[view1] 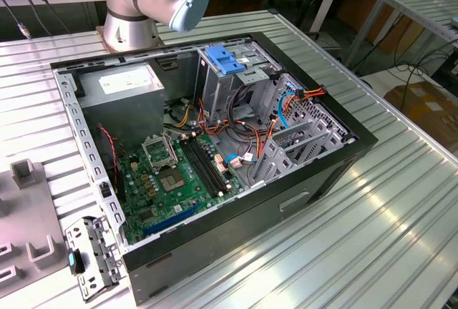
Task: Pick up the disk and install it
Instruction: 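Pick up the disk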
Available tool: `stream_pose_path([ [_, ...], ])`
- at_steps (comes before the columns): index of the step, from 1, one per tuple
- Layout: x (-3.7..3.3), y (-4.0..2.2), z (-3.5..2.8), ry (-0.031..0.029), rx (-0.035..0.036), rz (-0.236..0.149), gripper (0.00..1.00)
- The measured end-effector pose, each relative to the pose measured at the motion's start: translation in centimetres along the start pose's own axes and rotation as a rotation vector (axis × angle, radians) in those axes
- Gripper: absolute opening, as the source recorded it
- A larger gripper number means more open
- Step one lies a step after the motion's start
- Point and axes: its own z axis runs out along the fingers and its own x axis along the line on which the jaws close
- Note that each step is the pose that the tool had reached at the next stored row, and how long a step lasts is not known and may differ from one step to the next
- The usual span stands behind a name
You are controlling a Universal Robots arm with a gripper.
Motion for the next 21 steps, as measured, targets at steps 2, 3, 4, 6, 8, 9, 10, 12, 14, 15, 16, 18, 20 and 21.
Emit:
stream_pose_path([
  [2, 0.01, -0.27, -0.01, 0.0, -0.0003, 0.0, 0.37],
  [3, 0.02, -0.44, -0.01, 0.0, -0.0005, 0.0, 0.37],
  [4, 0.02, -0.65, -0.02, 0.0001, -0.0008, 0.0, 0.37],
  [6, 0.03, -0.9, -0.03, 0.0001, -0.0009, 0.0, 0.37],
  [8, 0.04, -1.3, -0.04, 0.0, -0.0012, 0.0, 0.37],
  [9, 0.04, -1.41, -0.04, 0.0001, -0.0014, 0.0, 0.37],
  [10, 0.05, -1.6, -0.05, 0.0, -0.0015, 0.0, 0.37],
  [12, 0.07, -1.94, -0.05, 0.0, -0.0017, 0.0, 0.37],
  [14, 0.1, -2.3, -0.06, 0.0, -0.0021, 0.0, 0.37],
  [15, 0.11, -2.4, -0.07, 0.0001, -0.0022, 0.0, 0.37],
  [16, 0.12, -2.56, -0.07, 0.0, -0.0024, 0.0, 0.37],
  [18, 0.14, -2.75, -0.08, 0.0001, -0.0025, 0.0, 0.37],
  [20, 0.15, -2.97, -0.09, 0.0, -0.0027, 0.0, 0.37],
  [21, 0.17, -3.08, -0.09, 0.0, -0.0028, 0.0, 0.37],
])
